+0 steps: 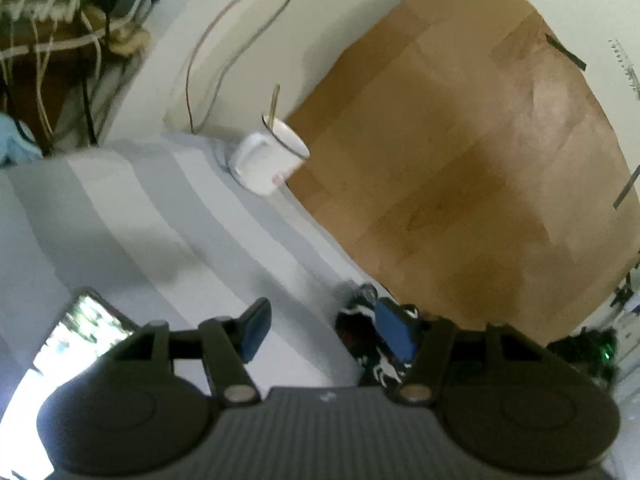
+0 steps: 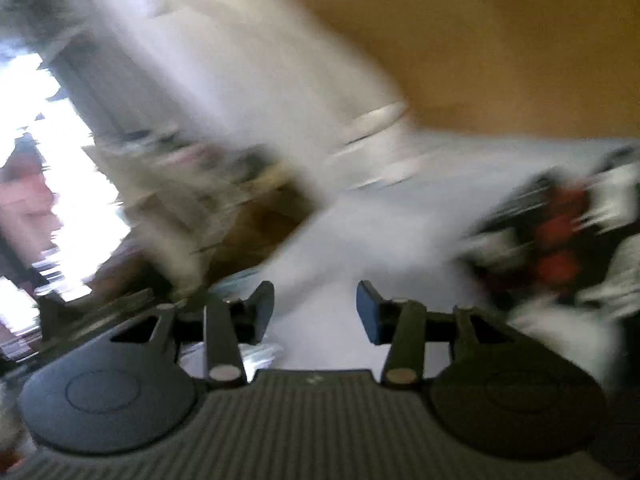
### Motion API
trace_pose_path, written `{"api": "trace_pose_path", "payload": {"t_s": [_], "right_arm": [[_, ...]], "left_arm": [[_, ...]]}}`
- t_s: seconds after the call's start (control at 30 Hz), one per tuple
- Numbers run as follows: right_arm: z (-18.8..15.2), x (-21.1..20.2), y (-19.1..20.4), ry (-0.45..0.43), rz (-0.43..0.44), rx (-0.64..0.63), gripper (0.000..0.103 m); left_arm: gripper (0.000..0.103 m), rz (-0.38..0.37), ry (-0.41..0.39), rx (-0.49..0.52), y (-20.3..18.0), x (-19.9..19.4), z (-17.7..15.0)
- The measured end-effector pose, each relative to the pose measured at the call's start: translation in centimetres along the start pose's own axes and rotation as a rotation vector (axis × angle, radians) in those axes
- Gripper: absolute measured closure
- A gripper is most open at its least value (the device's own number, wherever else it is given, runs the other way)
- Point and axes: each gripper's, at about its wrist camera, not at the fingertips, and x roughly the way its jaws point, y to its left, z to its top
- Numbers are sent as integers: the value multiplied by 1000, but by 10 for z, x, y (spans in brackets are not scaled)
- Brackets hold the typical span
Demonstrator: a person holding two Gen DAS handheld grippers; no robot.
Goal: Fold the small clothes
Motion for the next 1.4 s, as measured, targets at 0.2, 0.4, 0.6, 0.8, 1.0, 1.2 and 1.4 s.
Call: {"api": "trace_pose_path", "payload": {"t_s": [0.2, 0.4, 0.6, 0.8, 1.0, 1.2, 1.4], "right_arm": [[3, 79, 20, 204, -346, -633, 37], [-8, 119, 15, 233, -578, -905, 69], [58, 40, -7, -95, -279, -380, 94], [36, -133, -158, -557, -195, 398, 93], [-42, -165, -246, -364, -435, 612, 71], [-46, -191, -247, -390, -506, 485, 53], [6, -156, -230, -287, -548, 177, 35]], "left_arm": [[44, -11, 45, 15, -3, 2, -14], [41, 3, 57, 7, -1, -1, -21], [40, 1, 48, 16, -6, -2, -26], [40, -39, 107, 21, -22, 23, -28], [40, -82, 229, 137, -76, 77, -47], [40, -66, 334, 260, -131, 137, -66], [40, -14, 347, 284, -159, 180, -64]]}}
